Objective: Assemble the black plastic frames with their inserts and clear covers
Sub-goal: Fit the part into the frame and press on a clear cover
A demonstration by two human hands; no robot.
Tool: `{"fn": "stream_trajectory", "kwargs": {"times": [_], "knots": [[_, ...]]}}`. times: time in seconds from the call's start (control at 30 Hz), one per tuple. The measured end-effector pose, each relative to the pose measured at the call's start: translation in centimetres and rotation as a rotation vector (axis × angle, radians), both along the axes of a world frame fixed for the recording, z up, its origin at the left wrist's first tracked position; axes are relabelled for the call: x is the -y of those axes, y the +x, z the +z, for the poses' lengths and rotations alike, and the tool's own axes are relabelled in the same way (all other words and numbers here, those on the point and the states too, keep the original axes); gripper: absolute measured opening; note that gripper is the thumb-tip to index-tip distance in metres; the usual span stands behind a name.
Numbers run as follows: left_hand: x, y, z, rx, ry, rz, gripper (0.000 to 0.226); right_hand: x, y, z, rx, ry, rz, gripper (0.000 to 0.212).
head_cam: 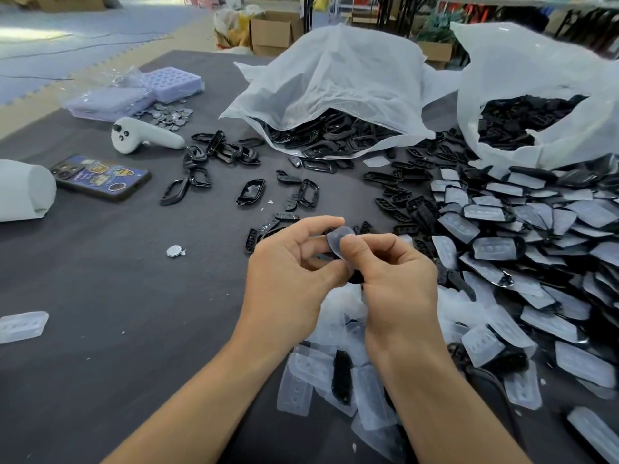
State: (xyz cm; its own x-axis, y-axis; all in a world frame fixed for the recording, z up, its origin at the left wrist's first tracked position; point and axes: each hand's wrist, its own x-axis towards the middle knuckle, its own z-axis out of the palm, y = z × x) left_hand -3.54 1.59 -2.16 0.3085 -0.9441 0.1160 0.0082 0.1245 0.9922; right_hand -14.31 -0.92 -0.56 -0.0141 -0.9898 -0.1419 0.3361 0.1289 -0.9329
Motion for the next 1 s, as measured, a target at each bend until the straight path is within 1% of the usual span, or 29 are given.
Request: {"fn": "stream_trajectory", "kwargs": {"times": [0.1,0.2,0.27,0.37,0.43,0.6,0.67,0.73,0.77,1.0], "knots": [[-0.1,-0.2,0.1,-0.071,-0.007,-0.030,0.052,0.2,0.1,-0.3,-0.003,-0.010,-0.033,0.021],[-0.1,-0.1,0.2,-0.106,0.003,-0.032,0.050,0.2,0.1,-0.4,-0.036,-0.026,-0.048,0.017],[-0.2,0.0,0.4,-0.127,0.009,-0.044,0.045,0.3,0.0,-0.4,-0.064,-0.043,-0.050,0.017],[-0.4,0.3,0.8,-0.198,0.006,-0.065,0.031,0.4,-0.3,-0.5,-0.103,-0.082,-0.047,0.016],[-0.5,0.5,0.9,-0.220,0.017,-0.058,0.027,0.5,-0.5,-0.6,-0.151,-0.117,-0.034,0.019],[-0.5,0.6,0.9,-0.179,0.073,-0.005,0.029,0.9,-0.9,-0.7,-0.318,-0.183,0.044,0.017],[-0.5,0.7,0.9,-0.080,0.068,0.038,0.023,1.0,-1.0,-0.7,-0.380,-0.225,0.060,0.016],[-0.5,0.8,0.8,0.039,0.064,0.071,0.021,1.1,-1.2,-0.7,-0.399,-0.246,0.057,0.017],[-0.4,0.9,0.8,0.057,0.065,0.072,0.021,1.1,-1.2,-0.7,-0.402,-0.253,0.061,0.016],[-0.2,1.3,1.2,0.061,0.130,0.008,0.027,1.2,-1.5,-0.6,-0.411,-0.258,0.116,0.018]]}}
